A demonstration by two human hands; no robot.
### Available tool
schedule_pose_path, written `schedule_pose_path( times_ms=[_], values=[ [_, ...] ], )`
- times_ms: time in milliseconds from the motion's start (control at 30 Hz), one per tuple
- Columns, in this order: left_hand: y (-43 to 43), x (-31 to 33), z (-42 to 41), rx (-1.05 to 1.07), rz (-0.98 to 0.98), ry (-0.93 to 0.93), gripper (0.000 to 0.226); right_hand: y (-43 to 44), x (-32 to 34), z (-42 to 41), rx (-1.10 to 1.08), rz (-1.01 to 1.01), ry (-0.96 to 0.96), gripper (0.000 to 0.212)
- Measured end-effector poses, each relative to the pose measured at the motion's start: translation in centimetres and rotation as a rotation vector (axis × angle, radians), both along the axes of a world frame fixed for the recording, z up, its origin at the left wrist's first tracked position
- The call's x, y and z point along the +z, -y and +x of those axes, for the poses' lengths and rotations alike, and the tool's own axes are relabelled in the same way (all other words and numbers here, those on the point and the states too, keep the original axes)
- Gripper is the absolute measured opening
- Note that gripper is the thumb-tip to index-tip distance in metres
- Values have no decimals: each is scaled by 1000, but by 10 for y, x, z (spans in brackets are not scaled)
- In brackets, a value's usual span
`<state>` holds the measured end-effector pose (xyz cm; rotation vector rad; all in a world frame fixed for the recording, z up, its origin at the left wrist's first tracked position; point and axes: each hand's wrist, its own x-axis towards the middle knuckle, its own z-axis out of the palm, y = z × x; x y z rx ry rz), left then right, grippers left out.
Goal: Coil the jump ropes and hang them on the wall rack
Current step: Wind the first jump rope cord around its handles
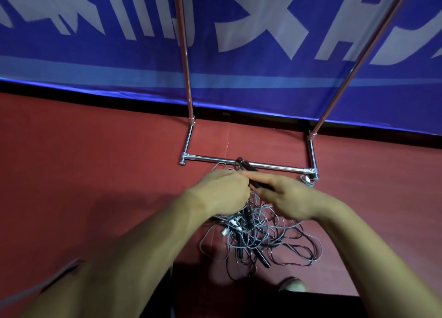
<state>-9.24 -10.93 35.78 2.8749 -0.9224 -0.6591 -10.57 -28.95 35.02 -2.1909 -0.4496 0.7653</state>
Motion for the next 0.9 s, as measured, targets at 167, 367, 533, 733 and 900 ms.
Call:
schedule_pose_path(
  times_ms=[167, 367, 533, 733, 900],
  values=[
    [-13, -4, 11, -12, -156, -22, 39, 6, 1, 2, -20, -50, -90, 48],
    [-28, -1, 30, 88, -494, 21, 49, 9, 13, -3, -100, 124, -355, 46],
    [-15, 3, 23, 301, -682, -251, 59, 11, 17, -5, 30, 403, -612, 41],
    [-19, 18, 27, 587, -933, -542, 51, 25, 32, 0, 96, 749, -712, 58],
    [-1, 11, 11, 694, -760, -501, 35, 13, 26, 2, -150, 698, -373, 54]
  ],
)
